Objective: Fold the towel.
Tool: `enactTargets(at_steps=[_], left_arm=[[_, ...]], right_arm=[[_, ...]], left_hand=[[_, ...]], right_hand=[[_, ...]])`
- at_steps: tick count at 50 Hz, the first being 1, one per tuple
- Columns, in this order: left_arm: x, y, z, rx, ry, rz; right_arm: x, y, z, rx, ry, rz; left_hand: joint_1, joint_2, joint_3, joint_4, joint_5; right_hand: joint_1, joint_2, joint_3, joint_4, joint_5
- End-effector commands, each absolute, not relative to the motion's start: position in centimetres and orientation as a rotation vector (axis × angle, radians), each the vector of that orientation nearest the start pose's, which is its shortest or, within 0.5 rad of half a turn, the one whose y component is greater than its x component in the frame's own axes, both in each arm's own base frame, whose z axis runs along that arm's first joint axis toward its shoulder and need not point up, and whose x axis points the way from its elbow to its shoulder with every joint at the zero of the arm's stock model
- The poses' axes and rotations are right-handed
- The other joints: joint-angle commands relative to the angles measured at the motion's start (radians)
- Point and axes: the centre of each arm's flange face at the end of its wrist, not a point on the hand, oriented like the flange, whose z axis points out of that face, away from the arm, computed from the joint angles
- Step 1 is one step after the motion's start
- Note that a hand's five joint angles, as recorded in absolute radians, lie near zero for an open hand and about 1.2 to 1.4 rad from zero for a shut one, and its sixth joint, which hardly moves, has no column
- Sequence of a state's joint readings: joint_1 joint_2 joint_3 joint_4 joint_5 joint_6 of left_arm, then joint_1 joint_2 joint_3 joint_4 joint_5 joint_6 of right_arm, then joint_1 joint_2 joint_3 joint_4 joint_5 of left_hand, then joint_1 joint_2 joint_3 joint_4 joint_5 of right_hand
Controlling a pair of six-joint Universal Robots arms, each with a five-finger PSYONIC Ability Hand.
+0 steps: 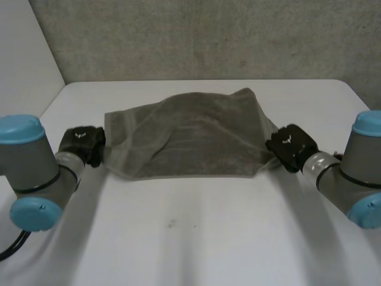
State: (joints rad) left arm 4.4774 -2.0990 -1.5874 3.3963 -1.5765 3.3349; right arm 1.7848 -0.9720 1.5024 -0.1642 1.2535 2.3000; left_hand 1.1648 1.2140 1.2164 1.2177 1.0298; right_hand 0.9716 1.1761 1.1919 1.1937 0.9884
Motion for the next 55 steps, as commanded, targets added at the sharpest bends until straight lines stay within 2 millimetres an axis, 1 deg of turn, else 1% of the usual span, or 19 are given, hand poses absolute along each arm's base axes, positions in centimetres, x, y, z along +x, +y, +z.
enactTargets(at_steps=[1, 8, 10, 11, 13, 19, 23, 27, 32, 36, 38, 43, 48, 50, 51, 52, 53, 54, 55], left_arm=[[-19.7, -31.7, 15.8, 0.52, 2.465, -1.851], [-17.6, -29.1, 19.4, 0.615, 2.402, -1.741], [-17.4, -28.2, 20.2, 0.649, 2.399, -1.709], [-17.2, -27.2, 21.0, 0.674, 2.399, -1.681], [-17.0, -26.2, 21.9, 0.698, 2.396, -1.656], [-16.8, -22.8, 24.4, 0.83, 2.375, -1.595], [-16.8, -21.7, 25.0, 0.905, 2.348, -1.574], [-17.1, -21.5, 26.4, 0.937, 2.278, -1.625], [-17.2, -22.2, 27.4, 0.923, 2.244, -1.668], [-17.6, -23.0, 26.7, 0.941, 2.265, -1.647], [-17.7, -23.5, 25.8, 0.95, 2.289, -1.619], [-18.2, -25.7, 22.8, 0.977, 2.365, -1.524], [-20.0, -28.9, 20.9, 1.03, 2.374, -1.501], [-21.2, -30.3, 21.3, 1.045, 2.34, -1.547], [-22.1, -31.9, 22.7, 1.017, 2.277, -1.621], [-22.1, -31.9, 22.7, 1.017, 2.276, -1.622], [-22.6, -33.3, 24.4, 0.96, 2.217, -1.696], [-23.0, -34.8, 27.0, 0.883, 2.135, -1.808], [-23.1, -34.8, 27.1, 0.882, 2.134, -1.809]], right_arm=[[22.0, -31.2, 16.5, -1.563, 2.199, -1.822], [20.8, -29.7, 18.3, -1.545, 2.288, -1.699], [19.8, -28.7, 20.6, -1.537, 2.328, -1.67], [19.8, -28.7, 20.6, -1.537, 2.328, -1.67], [18.6, -27.4, 23.5, -1.506, 2.376, -1.65], [16.8, -25.7, 26.2, -1.484, 2.451, -1.614], [16.7, -24.3, 27.7, -1.594, 2.421, -1.637], [16.9, -24.5, 28.7, -1.613, 2.385, -1.73], [16.8, -26.2, 30.2, -1.505, 2.351, -1.95], [16.9, -26.7, 29.8, -1.446, 2.348, -1.975], [17.2, -26.8, 28.9, -1.452, 2.355, -1.928], [18.3, -28.8, 23.2, -1.553, 2.426, -1.628], [18.4, -31.0, 21.8, -1.595, 2.484, -1.6], [19.0, -34.1, 22.1, -1.624, 2.516, -1.711], [19.0, -34.1, 22.1, -1.624, 2.516, -1.711], [19.8, -35.5, 23.1, -1.614, 2.487, -1.841], [20.3, -37.1, 24.8, -1.569, 2.436, -2.015], [20.3, -37.1, 24.8, -1.569, 2.435, -2.017], [20.8, -38.3, 26.7, -1.527, 2.347, -2.204]], left_hand=[[0.231, 0.182, 0.18, 0.179, 0.192], [0.231, 0.182, 0.18, 0.179, 0.192], [0.231, 0.182, 0.18, 0.179, 0.192], [0.231, 0.182, 0.18, 0.179, 0.192], [0.231, 0.182, 0.18, 0.179, 0.192], [0.231, 0.182, 0.18, 0.179, 0.192], [0.231, 0.182, 0.18, 0.179, 0.192], [0.231, 0.182, 0.18, 0.179, 0.192], [0.231, 0.182, 0.18, 0.179, 0.192], [0.231, 0.182, 0.18, 0.179, 0.192], [0.231, 0.182, 0.18, 0.179, 0.192], [0.231, 0.182, 0.18, 0.179, 0.192], [0.231, 0.182, 0.18, 0.179, 0.192], [0.231, 0.182, 0.18, 0.179, 0.192], [0.231, 0.182, 0.18, 0.179, 0.192], [0.231, 0.182, 0.18, 0.179, 0.192], [0.231, 0.182, 0.18, 0.179, 0.192], [0.231, 0.182, 0.18, 0.179, 0.192], [0.231, 0.182, 0.18, 0.179, 0.192]], right_hand=[[0.425, 0.22, 0.204, 0.203, 0.233], [0.425, 0.22, 0.204, 0.203, 0.233], [0.425, 0.22, 0.204, 0.203, 0.233], [0.425, 0.22, 0.204, 0.203, 0.233], [0.425, 0.22, 0.204, 0.203, 0.233], [0.425, 0.22, 0.204, 0.203, 0.233], [0.425, 0.22, 0.204, 0.203, 0.233], [0.425, 0.22, 0.204, 0.203, 0.233], [0.425, 0.22, 0.204, 0.203, 0.233], [0.425, 0.22, 0.204, 0.203, 0.233], [0.425, 0.22, 0.204, 0.203, 0.233], [0.425, 0.22, 0.204, 0.203, 0.233], [0.425, 0.22, 0.204, 0.203, 0.233], [0.425, 0.22, 0.204, 0.203, 0.233], [0.425, 0.22, 0.204, 0.203, 0.233], [0.425, 0.22, 0.204, 0.203, 0.233], [0.425, 0.22, 0.204, 0.203, 0.233], [0.425, 0.22, 0.204, 0.203, 0.233], [0.425, 0.22, 0.204, 0.203, 0.233]])
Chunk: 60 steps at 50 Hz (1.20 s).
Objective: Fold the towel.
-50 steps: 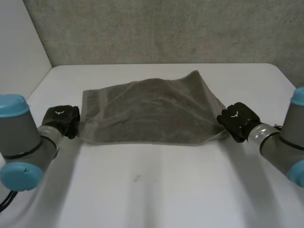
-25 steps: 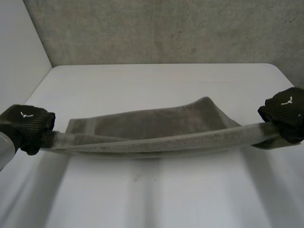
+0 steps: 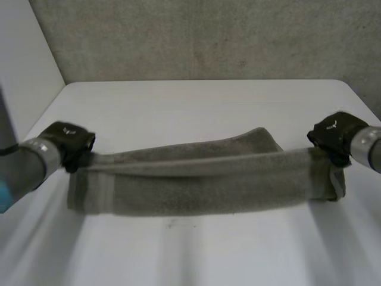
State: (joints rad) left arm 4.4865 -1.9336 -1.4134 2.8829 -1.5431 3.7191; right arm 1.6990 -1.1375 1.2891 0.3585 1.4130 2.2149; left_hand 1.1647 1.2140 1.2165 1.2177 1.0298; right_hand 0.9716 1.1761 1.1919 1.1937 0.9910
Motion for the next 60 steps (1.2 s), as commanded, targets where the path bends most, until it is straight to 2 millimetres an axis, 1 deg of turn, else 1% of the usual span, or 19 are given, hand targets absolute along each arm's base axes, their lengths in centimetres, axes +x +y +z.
enactTargets(at_steps=[1, 2, 3, 6, 7, 8, 10, 13, 20, 24, 25, 27, 28, 30, 34, 41, 47, 54, 60], left_arm=[[-23.3, -36.0, 29.5, 0.806, 2.065, -1.911], [-23.5, -37.2, 32.5, 0.715, 1.975, -2.043], [-23.7, -37.9, 35.3, 0.637, 1.893, -2.168], [-23.8, -38.3, 38.2, 0.561, 1.801, -2.301], [-23.8, -38.4, 40.8, 0.478, 1.705, -2.431], [-23.8, -38.4, 43.0, 0.4, 1.613, -2.551], [-23.7, -38.3, 44.3, 0.341, 1.555, -2.638], [-23.6, -38.6, 44.9, 0.254, 1.522, -2.74], [-23.6, -39.5, 39.9, 0.266, 1.751, -2.655], [-23.7, -39.6, 34.8, 0.321, 1.929, -2.517], [-23.7, -39.6, 34.7, 0.321, 1.93, -2.516], [-23.7, -39.2, 30.2, 0.373, 2.086, -2.382], [-23.7, -39.2, 30.2, 0.373, 2.087, -2.382], [-23.5, -38.2, 25.4, 0.425, 2.238, -2.23], [-23.4, -36.8, 21.6, 0.467, 2.351, -2.109], [-22.3, -33.6, 15.5, 0.524, 2.5, -1.876], [-21.7, -31.5, 15.5, 0.571, 2.51, -1.813], [-19.3, -28.1, 20.2, 0.653, 2.355, -1.806], [-17.7, -24.0, 23.5, 0.762, 2.32, -1.69]], right_arm=[[21.2, -39.4, 29.1, -1.461, 2.225, -2.43], [21.2, -39.4, 29.1, -1.46, 2.223, -2.432], [21.5, -40.2, 31.6, -1.375, 2.082, -2.651], [22.3, -40.1, 36.9, -1.16, 1.721, -3.035], [22.4, -39.6, 39.5, -1.038, 1.516, -3.195], [22.4, -39.6, 39.5, -1.036, 1.514, -3.197], [22.3, -38.5, 42.1, -0.854, 1.261, -3.356], [22.2, -38.2, 42.1, -0.827, 1.226, -3.372], [22.3, -38.1, 36.6, -1.028, 1.485, -3.128], [22.6, -37.9, 33.5, -1.156, 1.595, -2.969], [22.7, -37.9, 31.7, -1.219, 1.653, -2.876], [22.9, -37.8, 29.7, -1.281, 1.705, -2.775], [23.0, -37.8, 27.3, -1.334, 1.772, -2.663], [23.0, -37.6, 25.2, -1.376, 1.832, -2.558], [22.7, -36.3, 19.3, -1.465, 1.983, -2.28], [22.3, -34.5, 15.7, -1.493, 2.088, -2.102], [21.9, -32.5, 17.1, -1.496, 2.117, -2.055], [20.1, -30.9, 19.9, -1.476, 2.216, -1.98], [17.7, -27.1, 23.9, -1.492, 2.41, -1.705]], left_hand=[[0.232, 0.182, 0.18, 0.179, 0.192], [0.232, 0.182, 0.18, 0.179, 0.192], [0.232, 0.182, 0.18, 0.179, 0.192], [0.232, 0.182, 0.18, 0.179, 0.192], [0.232, 0.182, 0.18, 0.179, 0.192], [0.232, 0.182, 0.18, 0.179, 0.192], [0.232, 0.182, 0.18, 0.179, 0.192], [0.232, 0.182, 0.18, 0.179, 0.192], [0.232, 0.182, 0.18, 0.179, 0.192], [0.232, 0.182, 0.18, 0.179, 0.192], [0.232, 0.182, 0.18, 0.179, 0.192], [0.232, 0.182, 0.18, 0.179, 0.192], [0.232, 0.182, 0.18, 0.179, 0.192], [0.232, 0.182, 0.18, 0.179, 0.192], [0.232, 0.182, 0.18, 0.179, 0.192], [0.232, 0.182, 0.18, 0.179, 0.192], [0.232, 0.182, 0.18, 0.179, 0.192], [0.232, 0.182, 0.18, 0.179, 0.192], [0.232, 0.182, 0.18, 0.179, 0.192]], right_hand=[[0.425, 0.22, 0.204, 0.203, 0.231], [0.425, 0.22, 0.204, 0.203, 0.231], [0.425, 0.22, 0.204, 0.203, 0.231], [0.425, 0.22, 0.204, 0.203, 0.231], [0.425, 0.22, 0.204, 0.203, 0.231], [0.425, 0.22, 0.204, 0.203, 0.231], [0.425, 0.22, 0.204, 0.203, 0.231], [0.425, 0.22, 0.204, 0.203, 0.231], [0.425, 0.22, 0.204, 0.203, 0.231], [0.425, 0.22, 0.204, 0.203, 0.231], [0.425, 0.22, 0.204, 0.203, 0.231], [0.425, 0.22, 0.204, 0.203, 0.231], [0.425, 0.22, 0.204, 0.203, 0.231], [0.425, 0.22, 0.204, 0.203, 0.231], [0.425, 0.22, 0.204, 0.203, 0.231], [0.425, 0.22, 0.204, 0.203, 0.231], [0.425, 0.22, 0.204, 0.203, 0.231], [0.425, 0.22, 0.204, 0.203, 0.231], [0.425, 0.22, 0.204, 0.203, 0.231]])
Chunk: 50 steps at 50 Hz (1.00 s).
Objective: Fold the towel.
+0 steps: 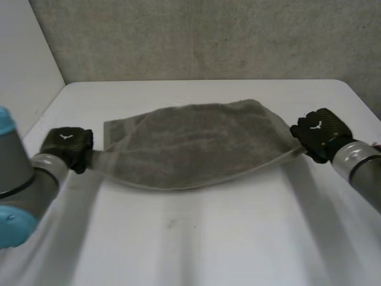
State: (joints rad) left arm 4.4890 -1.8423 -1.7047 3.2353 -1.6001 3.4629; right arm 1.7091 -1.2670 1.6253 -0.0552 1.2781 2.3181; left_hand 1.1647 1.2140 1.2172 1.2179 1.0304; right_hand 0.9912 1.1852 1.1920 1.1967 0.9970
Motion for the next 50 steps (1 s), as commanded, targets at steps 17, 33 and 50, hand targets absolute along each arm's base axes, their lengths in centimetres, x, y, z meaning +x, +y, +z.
enactTargets(at_steps=[17, 33, 50], left_arm=[[-18.2, -23.2, 20.4, 0.95, 2.475, -1.476], [-19.6, -29.4, 17.5, 0.964, 2.491, -1.451], [-20.2, -30.3, 16.3, 0.97, 2.453, -1.524]], right_arm=[[15.6, -27.3, 20.0, -1.607, 2.52, -1.381], [18.2, -30.9, 17.8, -1.526, 2.493, -1.558], [18.6, -30.7, 15.6, -1.456, 2.508, -1.509]], left_hand=[[0.232, 0.182, 0.179, 0.178, 0.191], [0.232, 0.182, 0.179, 0.178, 0.191], [-0.934, -0.983, -0.986, -0.987, -0.974]], right_hand=[[0.405, 0.211, 0.204, 0.2, 0.225], [0.405, 0.211, 0.204, 0.2, 0.225], [0.405, 0.211, 0.204, 0.2, 0.225]])
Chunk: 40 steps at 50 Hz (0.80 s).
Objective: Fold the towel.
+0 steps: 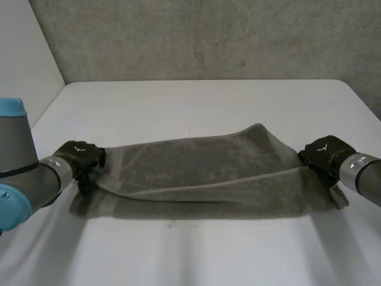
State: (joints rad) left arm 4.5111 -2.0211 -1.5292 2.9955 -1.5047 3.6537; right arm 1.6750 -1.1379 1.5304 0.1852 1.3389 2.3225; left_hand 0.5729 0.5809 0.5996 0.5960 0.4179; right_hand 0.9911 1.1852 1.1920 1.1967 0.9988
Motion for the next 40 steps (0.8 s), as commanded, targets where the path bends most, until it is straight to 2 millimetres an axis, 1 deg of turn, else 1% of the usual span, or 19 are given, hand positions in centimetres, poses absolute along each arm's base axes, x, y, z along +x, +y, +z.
enactTargets(at_steps=[1, 2, 4, 5, 7, 8, 12, 13, 14, 18, 20, 21, 23, 26, 28, 29, 34, 37, 40], left_arm=[[-20.2, -30.2, 16.5, 0.967, 2.442, -1.54], [-20.2, -30.2, 16.5, 0.967, 2.442, -1.54], [-20.2, -29.7, 18.6, 0.948, 2.382, -1.635], [-20.2, -29.7, 18.6, 0.948, 2.382, -1.635], [-20.6, -28.5, 20.2, 0.97, 2.323, -1.737], [-20.6, -28.5, 20.2, 0.97, 2.323, -1.737], [-21.6, -27.0, 20.4, 1.053, 2.291, -1.827], [-22.0, -26.6, 20.4, 1.093, 2.266, -1.879], [-22.2, -26.7, 20.2, 1.11, 2.242, -1.916], [-22.4, -27.4, 19.2, 1.112, 2.238, -1.917], [-22.4, -28.3, 17.4, 1.126, 2.287, -1.867], [-22.4, -28.3, 17.4, 1.126, 2.287, -1.867], [-22.8, -29.4, 16.5, 1.133, 2.304, -1.848], [-23.0, -30.1, 15.6, 1.136, 2.323, -1.826], [-23.4, -31.2, 14.4, 1.149, 2.358, -1.788], [-23.4, -31.2, 14.4, 1.149, 2.358, -1.788], [-23.6, -33.3, 13.4, 1.142, 2.423, -1.707], [-23.7, -34.1, 13.0, 1.141, 2.459, -1.665], [-23.7, -34.3, 12.7, 1.143, 2.476, -1.641]], right_arm=[[18.6, -30.7, 15.6, -1.456, 2.508, -1.509], [18.6, -30.7, 15.5, -1.456, 2.508, -1.511], [18.6, -30.7, 15.5, -1.456, 2.507, -1.513], [18.6, -30.7, 15.5, -1.456, 2.506, -1.518], [18.5, -30.7, 15.5, -1.454, 2.506, -1.523], [18.6, -30.7, 15.5, -1.454, 2.505, -1.522], [18.5, -30.5, 15.3, -1.454, 2.507, -1.515], [18.5, -30.4, 15.3, -1.454, 2.507, -1.513], [18.5, -30.4, 15.1, -1.456, 2.509, -1.506], [18.6, -30.2, 14.9, -1.458, 2.509, -1.499], [18.6, -30.2, 14.8, -1.46, 2.509, -1.499], [18.6, -30.1, 14.7, -1.461, 2.508, -1.495], [18.7, -30.0, 14.7, -1.465, 2.505, -1.492], [18.8, -29.8, 14.6, -1.468, 2.503, -1.487], [18.8, -29.7, 14.5, -1.468, 2.505, -1.482], [18.7, -29.6, 14.4, -1.468, 2.506, -1.478], [18.8, -29.5, 14.2, -1.472, 2.504, -1.475], [18.8, -29.4, 14.0, -1.472, 2.504, -1.475], [18.9, -29.3, 13.9, -1.475, 2.501, -1.475]], left_hand=[[-0.342, -0.35, -0.369, -0.365, -0.361], [-0.342, -0.35, -0.369, -0.365, -0.361], [-0.339, -0.347, -0.366, -0.362, -0.358], [-0.339, -0.347, -0.366, -0.362, -0.358], [-0.307, -0.315, -0.334, -0.33, -0.326], [-0.307, -0.315, -0.333, -0.33, -0.326], [-0.283, -0.291, -0.31, -0.306, -0.303], [-0.274, -0.282, -0.301, -0.297, -0.294], [-0.263, -0.271, -0.289, -0.286, -0.282], [-0.239, -0.247, -0.266, -0.262, -0.259], [-0.16, -0.168, -0.187, -0.183, -0.18], [-0.16, -0.168, -0.186, -0.183, -0.179], [-0.104, -0.112, -0.131, -0.127, -0.124], [-0.101, -0.109, -0.128, -0.124, -0.121], [-0.098, -0.106, -0.125, -0.121, -0.118], [-0.098, -0.106, -0.125, -0.121, -0.118], [-0.081, -0.089, -0.107, -0.104, -0.1], [-0.039, -0.047, -0.066, -0.063, -0.059], [-0.034, -0.042, -0.06, -0.057, -0.053]], right_hand=[[0.405, 0.211, 0.204, 0.2, 0.223], [0.405, 0.211, 0.204, 0.2, 0.223], [0.405, 0.211, 0.204, 0.2, 0.223], [0.405, 0.211, 0.204, 0.2, 0.223], [0.405, 0.211, 0.204, 0.2, 0.223], [0.405, 0.211, 0.204, 0.2, 0.223], [0.405, 0.211, 0.204, 0.2, 0.223], [0.405, 0.211, 0.204, 0.2, 0.223], [0.405, 0.211, 0.204, 0.2, 0.223], [0.405, 0.211, 0.204, 0.2, 0.223], [0.405, 0.211, 0.204, 0.2, 0.223], [0.405, 0.211, 0.204, 0.2, 0.223], [0.405, 0.211, 0.204, 0.2, 0.223], [0.405, 0.211, 0.204, 0.2, 0.223], [0.405, 0.211, 0.204, 0.2, 0.223], [0.405, 0.211, 0.204, 0.2, 0.223], [0.405, 0.211, 0.204, 0.2, 0.223], [0.405, 0.211, 0.204, 0.2, 0.223], [0.405, 0.211, 0.204, 0.2, 0.223]])
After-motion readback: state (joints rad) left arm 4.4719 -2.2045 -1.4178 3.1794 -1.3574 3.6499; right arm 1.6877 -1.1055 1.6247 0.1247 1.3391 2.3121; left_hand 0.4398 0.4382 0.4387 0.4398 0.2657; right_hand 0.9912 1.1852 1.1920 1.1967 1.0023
